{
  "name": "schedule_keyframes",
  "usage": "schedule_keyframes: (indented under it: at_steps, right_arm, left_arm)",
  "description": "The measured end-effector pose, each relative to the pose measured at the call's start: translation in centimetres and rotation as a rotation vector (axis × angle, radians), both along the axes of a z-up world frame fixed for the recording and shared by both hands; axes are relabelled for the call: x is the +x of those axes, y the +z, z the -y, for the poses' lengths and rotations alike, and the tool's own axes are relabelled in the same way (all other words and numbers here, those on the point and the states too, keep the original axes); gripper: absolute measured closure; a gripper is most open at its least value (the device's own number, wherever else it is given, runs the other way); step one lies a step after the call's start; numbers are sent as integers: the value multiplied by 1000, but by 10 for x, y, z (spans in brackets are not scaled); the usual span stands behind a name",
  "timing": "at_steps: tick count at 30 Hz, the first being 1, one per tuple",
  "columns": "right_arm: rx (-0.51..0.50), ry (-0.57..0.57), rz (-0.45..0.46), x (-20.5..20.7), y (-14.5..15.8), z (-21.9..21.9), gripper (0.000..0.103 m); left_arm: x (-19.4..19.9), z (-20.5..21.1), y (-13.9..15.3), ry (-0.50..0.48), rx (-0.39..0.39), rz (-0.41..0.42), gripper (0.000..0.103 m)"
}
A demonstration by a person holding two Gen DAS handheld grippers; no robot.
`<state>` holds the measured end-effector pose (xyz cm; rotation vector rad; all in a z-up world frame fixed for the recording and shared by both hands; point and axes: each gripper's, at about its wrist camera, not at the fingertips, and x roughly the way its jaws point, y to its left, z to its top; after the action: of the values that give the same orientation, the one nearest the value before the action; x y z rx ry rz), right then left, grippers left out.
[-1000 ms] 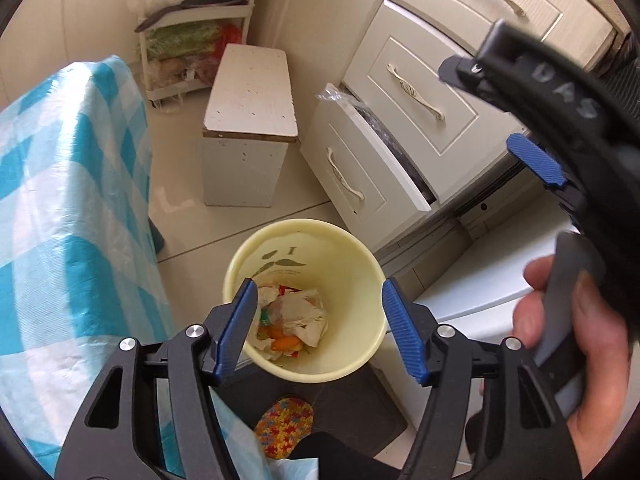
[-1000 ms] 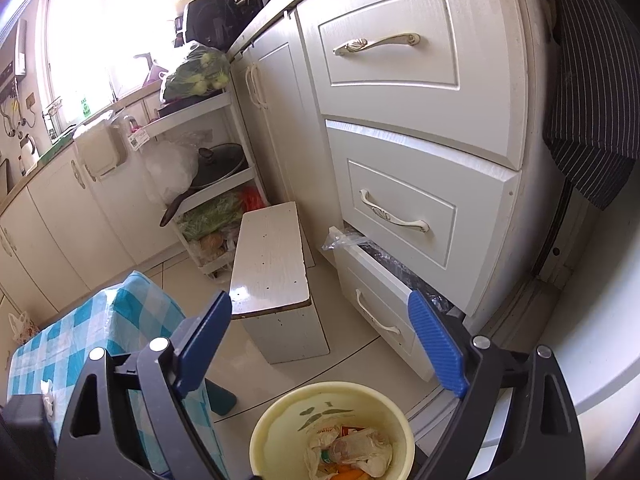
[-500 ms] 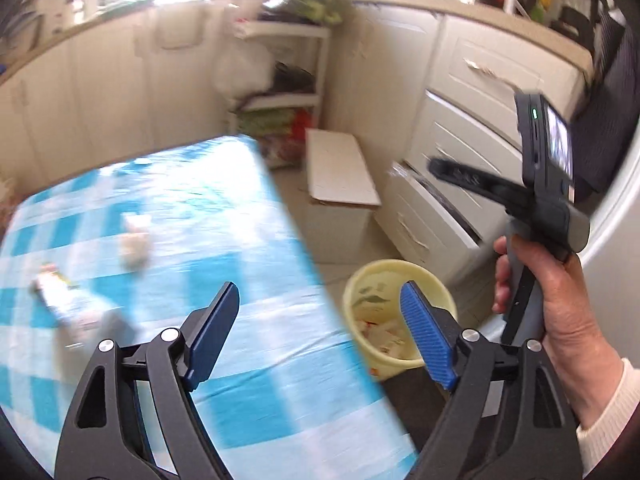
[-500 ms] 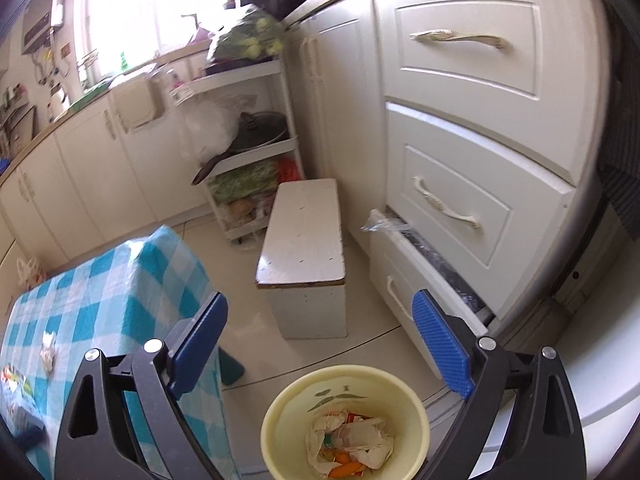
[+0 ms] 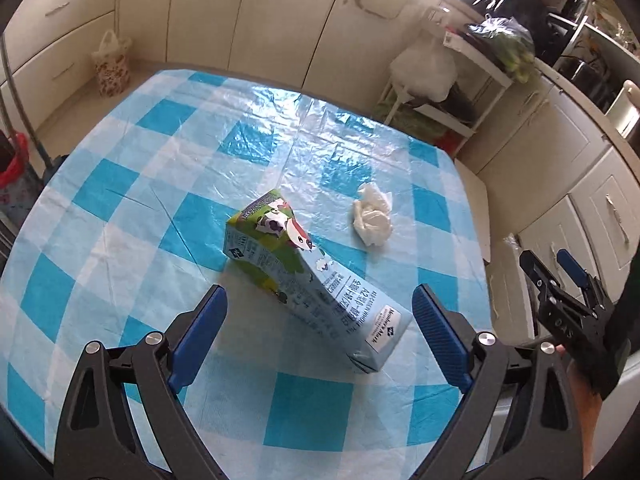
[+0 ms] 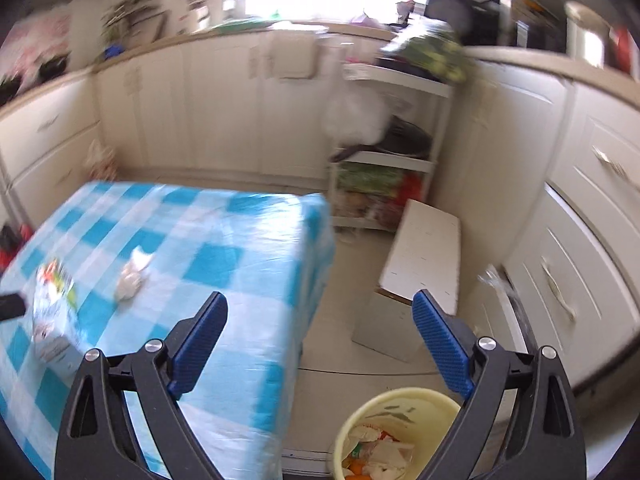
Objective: Collect trash
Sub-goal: 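Move both open tools back over the table, then grasp the juice carton with the left tool while the right tool grasps the white tissue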
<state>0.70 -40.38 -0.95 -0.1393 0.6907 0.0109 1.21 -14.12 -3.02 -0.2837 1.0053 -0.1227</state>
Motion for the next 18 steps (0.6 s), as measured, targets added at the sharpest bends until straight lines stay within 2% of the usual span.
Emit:
schedule_keyframes:
  at_steps: [6, 12, 15, 17, 18]
  right_arm:
    - [-21, 76, -48, 13, -10, -27, 13]
    - [31, 72, -105, 27, -17, -32, 13]
    - [115, 78, -120, 38, -17, -36, 13]
    - [170, 94, -126, 46, -17, -44, 13]
    - [191, 113, -131, 51, -17, -52, 13]
  left_arm:
    - [22, 13, -31, -6, 93, -79, 13]
    - [28, 17, -43, -147, 180, -77, 15]
    - [25, 5, -41, -241, 198, -48, 33]
    - [24, -8, -38, -276, 203, -43, 54]
    - [23, -17, -37, -279, 207, -45, 57]
